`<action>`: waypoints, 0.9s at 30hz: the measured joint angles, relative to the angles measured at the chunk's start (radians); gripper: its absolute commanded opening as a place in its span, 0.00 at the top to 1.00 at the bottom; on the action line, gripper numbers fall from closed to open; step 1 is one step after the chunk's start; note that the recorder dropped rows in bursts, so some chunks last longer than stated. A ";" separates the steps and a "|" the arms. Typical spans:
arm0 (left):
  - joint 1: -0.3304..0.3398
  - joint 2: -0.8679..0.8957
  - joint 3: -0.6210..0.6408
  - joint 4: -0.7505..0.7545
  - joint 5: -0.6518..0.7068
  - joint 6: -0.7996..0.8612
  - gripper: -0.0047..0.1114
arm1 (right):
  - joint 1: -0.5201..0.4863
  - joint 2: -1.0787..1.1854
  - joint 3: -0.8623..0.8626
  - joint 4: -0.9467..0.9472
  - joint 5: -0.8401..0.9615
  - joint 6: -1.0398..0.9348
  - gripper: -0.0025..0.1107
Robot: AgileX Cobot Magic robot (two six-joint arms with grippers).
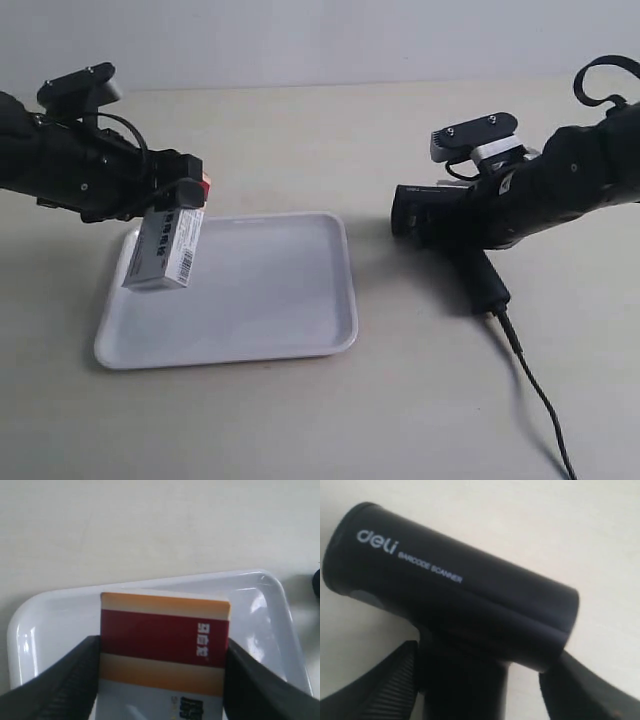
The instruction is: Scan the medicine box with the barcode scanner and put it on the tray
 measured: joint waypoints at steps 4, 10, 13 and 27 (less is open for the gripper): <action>0.000 0.022 0.000 -0.001 -0.015 0.000 0.96 | 0.002 0.012 0.000 -0.004 -0.020 0.000 0.68; 0.000 0.031 0.000 -0.002 -0.027 0.000 0.96 | 0.002 0.011 -0.005 -0.006 -0.012 0.000 0.89; 0.000 0.031 0.000 -0.002 -0.027 0.000 0.96 | 0.002 -0.030 -0.005 -0.006 0.065 0.000 0.98; 0.000 0.083 -0.078 0.087 0.061 -0.041 0.96 | 0.177 -0.194 -0.005 -0.150 0.220 0.108 0.98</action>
